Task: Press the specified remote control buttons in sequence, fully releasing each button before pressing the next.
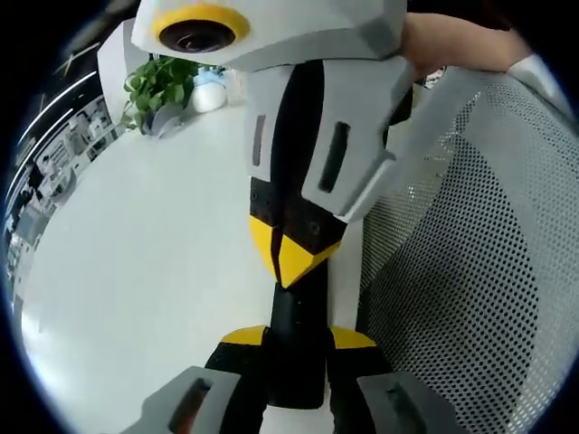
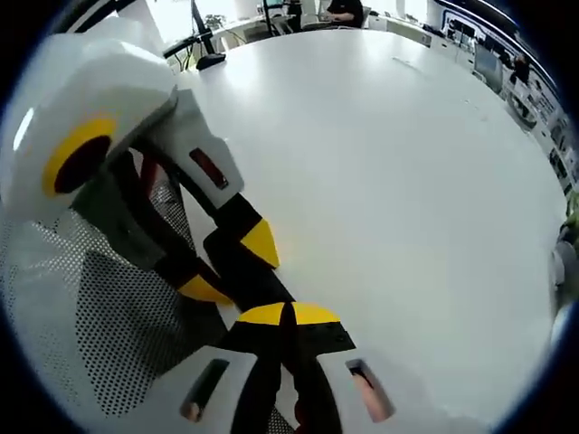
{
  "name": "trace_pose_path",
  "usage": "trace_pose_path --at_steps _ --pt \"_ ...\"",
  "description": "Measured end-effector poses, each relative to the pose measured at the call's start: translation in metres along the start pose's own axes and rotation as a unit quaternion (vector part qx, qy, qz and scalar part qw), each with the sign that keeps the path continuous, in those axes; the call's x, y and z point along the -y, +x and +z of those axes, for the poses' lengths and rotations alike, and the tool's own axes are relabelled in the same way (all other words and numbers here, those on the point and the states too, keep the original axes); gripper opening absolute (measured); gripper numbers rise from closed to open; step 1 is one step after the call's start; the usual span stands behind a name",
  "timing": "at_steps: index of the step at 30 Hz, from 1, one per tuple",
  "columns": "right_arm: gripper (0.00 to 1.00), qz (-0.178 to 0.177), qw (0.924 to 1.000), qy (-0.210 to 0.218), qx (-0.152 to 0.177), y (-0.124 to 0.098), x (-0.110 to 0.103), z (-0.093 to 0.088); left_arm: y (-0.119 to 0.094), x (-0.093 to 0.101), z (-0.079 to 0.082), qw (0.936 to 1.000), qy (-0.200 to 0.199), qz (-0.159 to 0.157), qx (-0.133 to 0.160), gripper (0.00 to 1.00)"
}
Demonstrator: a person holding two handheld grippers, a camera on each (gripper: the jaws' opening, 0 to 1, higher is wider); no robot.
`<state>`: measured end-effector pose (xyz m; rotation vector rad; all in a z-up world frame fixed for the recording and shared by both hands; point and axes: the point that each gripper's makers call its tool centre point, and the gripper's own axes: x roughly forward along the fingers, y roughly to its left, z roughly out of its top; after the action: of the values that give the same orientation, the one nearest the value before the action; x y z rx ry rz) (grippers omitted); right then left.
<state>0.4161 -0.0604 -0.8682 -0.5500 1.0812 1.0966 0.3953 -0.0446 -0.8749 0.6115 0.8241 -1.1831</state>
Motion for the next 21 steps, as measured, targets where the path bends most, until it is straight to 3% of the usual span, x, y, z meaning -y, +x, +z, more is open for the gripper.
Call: trace_pose_path --at_steps 15,21 --pt "0.0 -0.006 0.9999 0.009 0.012 0.0023 0.0009 0.0021 0.0001 -0.0001 0.0001 1.0 -0.003 0.0 0.002 0.24" --pt "0.0 -0.017 0.9998 -0.007 0.009 0.0044 0.0006 0.0045 0.0 0.0002 0.0009 1.0 -0.004 0.0 0.004 0.24"
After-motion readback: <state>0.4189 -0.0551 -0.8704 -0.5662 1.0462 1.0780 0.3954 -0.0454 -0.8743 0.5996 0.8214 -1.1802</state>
